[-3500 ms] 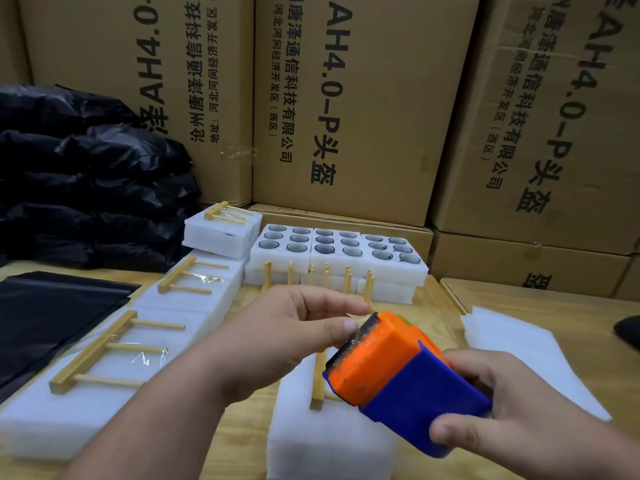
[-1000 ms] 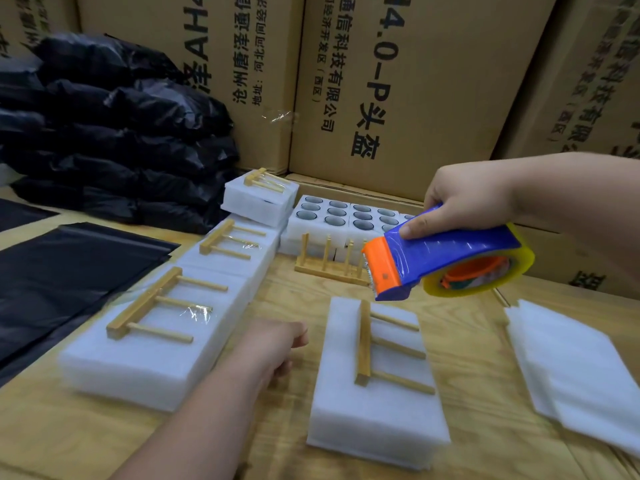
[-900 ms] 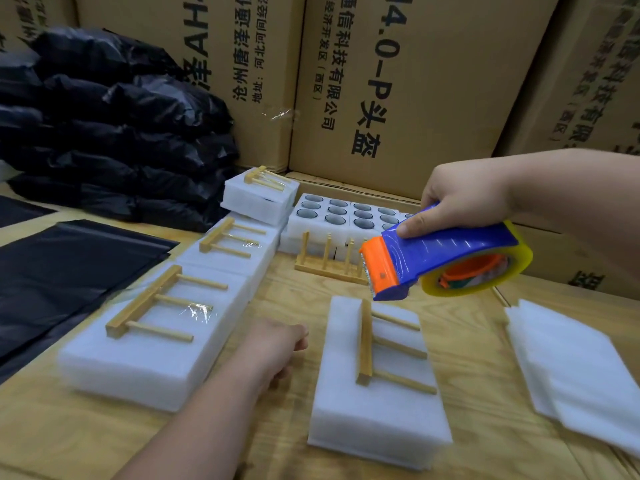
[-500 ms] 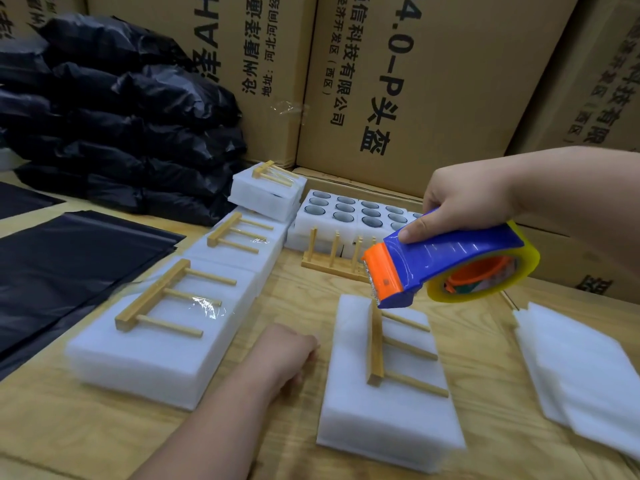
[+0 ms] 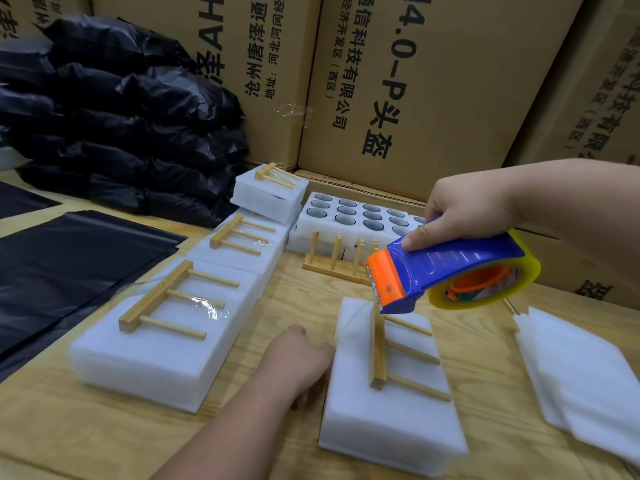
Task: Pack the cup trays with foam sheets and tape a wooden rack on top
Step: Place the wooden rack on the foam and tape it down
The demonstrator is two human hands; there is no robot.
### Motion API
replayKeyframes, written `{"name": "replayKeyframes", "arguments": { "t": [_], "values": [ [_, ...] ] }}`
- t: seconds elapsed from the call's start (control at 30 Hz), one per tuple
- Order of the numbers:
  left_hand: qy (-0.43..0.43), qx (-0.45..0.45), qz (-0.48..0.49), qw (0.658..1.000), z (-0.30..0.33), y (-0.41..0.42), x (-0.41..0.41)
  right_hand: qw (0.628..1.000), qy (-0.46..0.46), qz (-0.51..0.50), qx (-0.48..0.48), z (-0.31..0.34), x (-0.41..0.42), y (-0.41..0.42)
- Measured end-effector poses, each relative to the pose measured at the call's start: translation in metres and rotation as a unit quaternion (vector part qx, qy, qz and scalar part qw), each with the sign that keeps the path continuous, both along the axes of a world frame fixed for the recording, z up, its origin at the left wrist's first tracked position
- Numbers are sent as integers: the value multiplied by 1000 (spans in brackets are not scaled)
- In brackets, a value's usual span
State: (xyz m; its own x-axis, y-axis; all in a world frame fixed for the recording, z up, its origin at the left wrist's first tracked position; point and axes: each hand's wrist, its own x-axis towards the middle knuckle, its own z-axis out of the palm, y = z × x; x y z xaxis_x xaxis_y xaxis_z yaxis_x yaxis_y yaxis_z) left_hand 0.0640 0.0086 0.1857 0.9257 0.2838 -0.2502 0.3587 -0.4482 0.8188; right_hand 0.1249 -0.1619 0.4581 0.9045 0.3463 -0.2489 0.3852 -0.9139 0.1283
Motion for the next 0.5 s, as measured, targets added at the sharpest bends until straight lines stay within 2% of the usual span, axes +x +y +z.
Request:
{"name": "replayKeyframes", "arguments": {
  "t": [0.1,0.3,0.5],
  "values": [
    [-1,6,12,1000,1,-1,2,1000,11,2,-12,1,-1,-2],
    [-66,114,71,989,-13,-12,1,1000,11,7,-18,-1,-2,-9],
    [-85,136,50,986,-20,-13,-5,1000,5,-5,-7,-5,-3,-18]
  ]
}}
